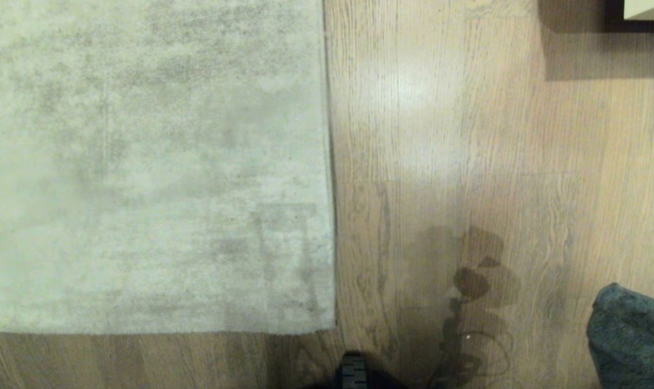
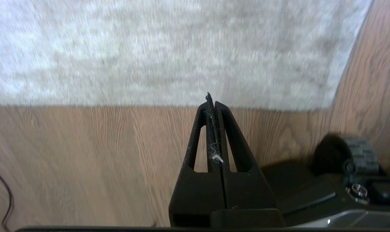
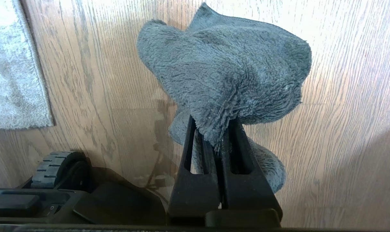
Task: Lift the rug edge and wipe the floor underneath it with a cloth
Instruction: Put down the rag
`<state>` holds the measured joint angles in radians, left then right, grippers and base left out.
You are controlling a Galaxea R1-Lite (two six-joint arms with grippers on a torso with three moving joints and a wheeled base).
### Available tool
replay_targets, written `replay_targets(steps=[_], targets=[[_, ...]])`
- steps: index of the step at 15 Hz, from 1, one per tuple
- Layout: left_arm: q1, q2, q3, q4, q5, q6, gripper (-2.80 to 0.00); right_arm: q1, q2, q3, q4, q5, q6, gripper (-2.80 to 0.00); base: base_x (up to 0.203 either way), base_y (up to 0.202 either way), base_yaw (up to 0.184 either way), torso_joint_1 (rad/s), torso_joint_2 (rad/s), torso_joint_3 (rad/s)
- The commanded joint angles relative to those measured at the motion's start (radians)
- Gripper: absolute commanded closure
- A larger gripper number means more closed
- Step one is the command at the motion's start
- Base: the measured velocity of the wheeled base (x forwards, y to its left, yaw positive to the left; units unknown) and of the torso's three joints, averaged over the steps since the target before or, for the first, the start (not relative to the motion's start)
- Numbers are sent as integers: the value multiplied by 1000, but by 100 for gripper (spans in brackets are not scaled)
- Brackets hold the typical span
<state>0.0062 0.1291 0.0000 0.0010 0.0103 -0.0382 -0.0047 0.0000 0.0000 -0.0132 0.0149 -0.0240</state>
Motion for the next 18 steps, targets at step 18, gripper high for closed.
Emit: replay_targets(steps=[18], targets=[[-6,-128,0,1,0,0,0,0,2,0,-1,0,-1,0,0,0,0,0,0,0]])
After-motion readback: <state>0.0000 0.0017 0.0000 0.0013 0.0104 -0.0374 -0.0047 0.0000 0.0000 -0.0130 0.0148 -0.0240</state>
